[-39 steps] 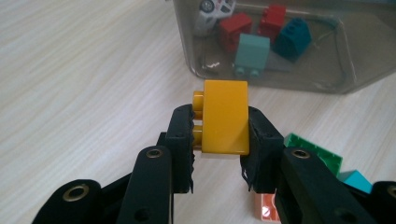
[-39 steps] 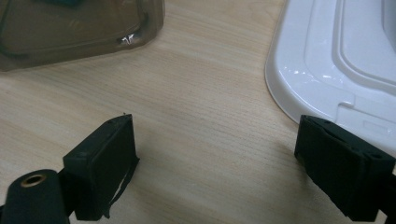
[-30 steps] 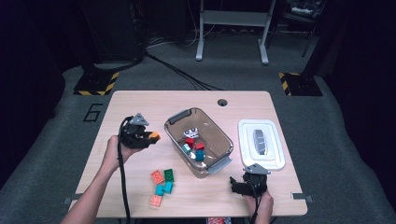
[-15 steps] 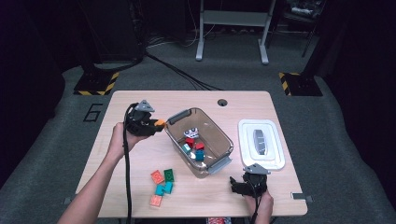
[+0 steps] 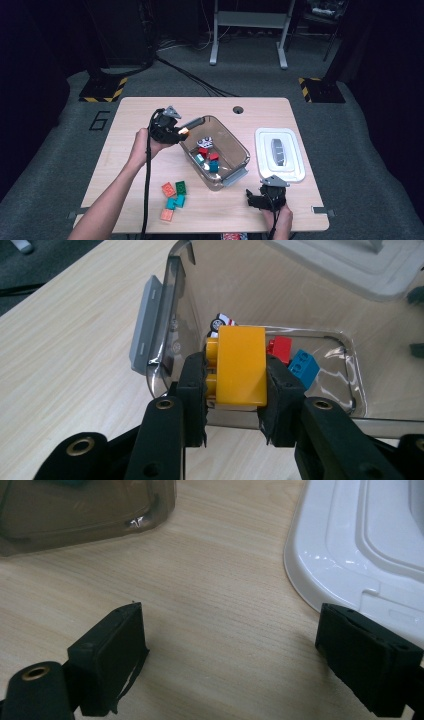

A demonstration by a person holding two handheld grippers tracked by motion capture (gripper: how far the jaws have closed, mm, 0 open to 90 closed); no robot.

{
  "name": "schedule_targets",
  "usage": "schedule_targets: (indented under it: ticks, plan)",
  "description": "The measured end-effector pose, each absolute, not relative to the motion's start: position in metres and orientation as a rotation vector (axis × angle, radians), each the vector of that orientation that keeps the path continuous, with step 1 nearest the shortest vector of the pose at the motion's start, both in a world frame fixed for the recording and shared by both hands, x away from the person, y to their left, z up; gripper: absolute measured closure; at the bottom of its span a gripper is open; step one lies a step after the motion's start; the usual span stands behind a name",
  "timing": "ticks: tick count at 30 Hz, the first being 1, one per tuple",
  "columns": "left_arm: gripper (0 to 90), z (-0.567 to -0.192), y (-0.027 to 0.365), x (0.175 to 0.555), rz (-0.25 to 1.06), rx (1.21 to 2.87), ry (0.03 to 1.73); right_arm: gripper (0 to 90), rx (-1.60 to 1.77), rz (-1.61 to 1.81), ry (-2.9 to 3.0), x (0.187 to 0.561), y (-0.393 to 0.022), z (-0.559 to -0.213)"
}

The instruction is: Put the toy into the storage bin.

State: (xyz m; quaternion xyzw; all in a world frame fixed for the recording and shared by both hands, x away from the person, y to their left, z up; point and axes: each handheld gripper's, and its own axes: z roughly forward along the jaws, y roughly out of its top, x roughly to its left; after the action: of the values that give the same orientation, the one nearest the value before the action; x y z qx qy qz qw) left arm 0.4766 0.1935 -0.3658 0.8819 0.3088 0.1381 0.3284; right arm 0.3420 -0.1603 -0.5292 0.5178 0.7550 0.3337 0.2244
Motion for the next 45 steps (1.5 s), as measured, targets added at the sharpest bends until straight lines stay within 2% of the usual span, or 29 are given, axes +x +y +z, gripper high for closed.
schedule_targets:
  ticks: [14,24,26,30,34,45]
  plan:
    - [66.2,-0.379,0.187,0.480,0.332,2.350,0.817,11.8,1.427,0.920,2.084,0.342,-0.161,-0.529]
    - [61.7,-0.376,0.192,0.477,0.333,2.337,0.827,11.8,1.428,0.921,2.085,0.342,-0.161,-0.529]
    - [58.0,-0.374,0.194,0.473,0.340,2.335,0.823,11.8,1.428,0.922,2.085,0.342,-0.161,-0.529]
    - [40.0,-0.369,0.201,0.463,0.401,2.316,0.853,11.9,1.398,0.923,2.092,0.343,-0.162,-0.529]
    - [26.5,-0.365,0.213,0.451,0.438,2.279,0.857,12.0,1.400,0.924,2.091,0.343,-0.162,-0.529]
    - [6.5,-0.385,0.248,0.420,0.445,2.259,0.929,12.0,1.429,0.922,2.084,0.342,-0.161,-0.529]
